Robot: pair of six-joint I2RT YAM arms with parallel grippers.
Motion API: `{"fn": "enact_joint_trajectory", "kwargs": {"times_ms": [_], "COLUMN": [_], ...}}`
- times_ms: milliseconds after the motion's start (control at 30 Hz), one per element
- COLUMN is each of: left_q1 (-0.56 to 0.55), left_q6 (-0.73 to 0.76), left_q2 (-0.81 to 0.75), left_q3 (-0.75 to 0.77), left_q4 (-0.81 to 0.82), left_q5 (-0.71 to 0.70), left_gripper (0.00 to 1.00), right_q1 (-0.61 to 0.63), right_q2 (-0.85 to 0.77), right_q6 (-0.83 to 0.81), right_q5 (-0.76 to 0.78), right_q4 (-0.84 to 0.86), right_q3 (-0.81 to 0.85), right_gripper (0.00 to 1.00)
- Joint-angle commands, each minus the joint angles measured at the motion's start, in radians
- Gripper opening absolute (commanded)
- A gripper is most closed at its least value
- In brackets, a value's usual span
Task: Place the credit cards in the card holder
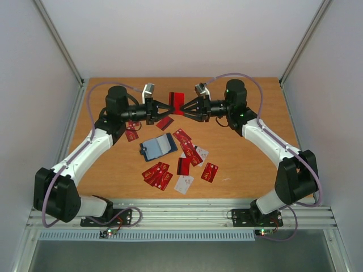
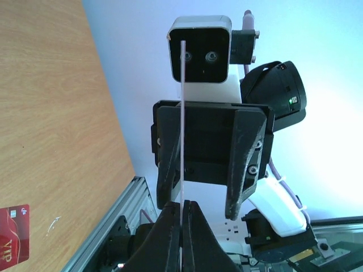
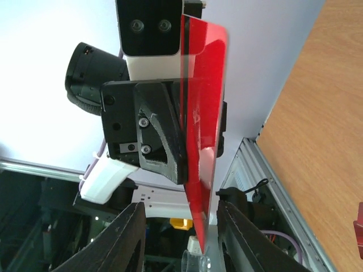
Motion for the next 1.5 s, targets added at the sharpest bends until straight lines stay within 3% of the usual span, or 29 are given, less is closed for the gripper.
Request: {"fn": "enact_joint_trajectory", "kwargs": {"times_ms": [0,500,833,1000,1100,1167,1267,1367,1467], "left_q1": [0.004,0.004,0.004,0.004,0.004,0.006,0.016,0.044,0.082], "left_q6": [-0.038,-0.129,-0.190,-0.194,-0.188,-0.179,-0.135,0.027,0.282], "left_q2": [-0.016,-0.003,0.021,0.036,0.044,0.049,0.050,0.030,0.020], "left_q3": [-0.020,-0.071,-0.103,-0.104,-0.107,-0.106,-0.091,-0.045,0.038], "left_q4": [0.098,0.238,0.339,0.352,0.349,0.328,0.240,-0.114,-0.565], "left_q5": [-0.025,-0.015,-0.007,0.001,0.002,0.001,-0.006,-0.055,-0.218], "left_gripper": [0.00,0.00,0.00,0.00,0.00,0.04,0.27,0.44,0.50], "right_q1": [0.006,0.009,0.011,0.011,0.011,0.011,0.011,0.011,0.011], "right_q2": [-0.022,0.044,0.084,0.101,0.108,0.107,0.103,0.119,0.147], "right_q6": [-0.033,-0.054,-0.065,-0.069,-0.073,-0.090,-0.168,-0.303,-0.405], "right_q5": [0.047,0.115,0.132,0.134,0.121,0.113,0.120,0.149,0.194], "right_q4": [-0.034,-0.079,-0.089,-0.099,-0.099,-0.117,-0.209,-0.408,-0.513], "right_q3": [0.028,0.111,0.140,0.164,0.166,0.162,0.160,0.178,0.186], "right_gripper": [0.34,0.21,0.19,0.12,0.02,0.01,0.01,0.01,0.01]}}
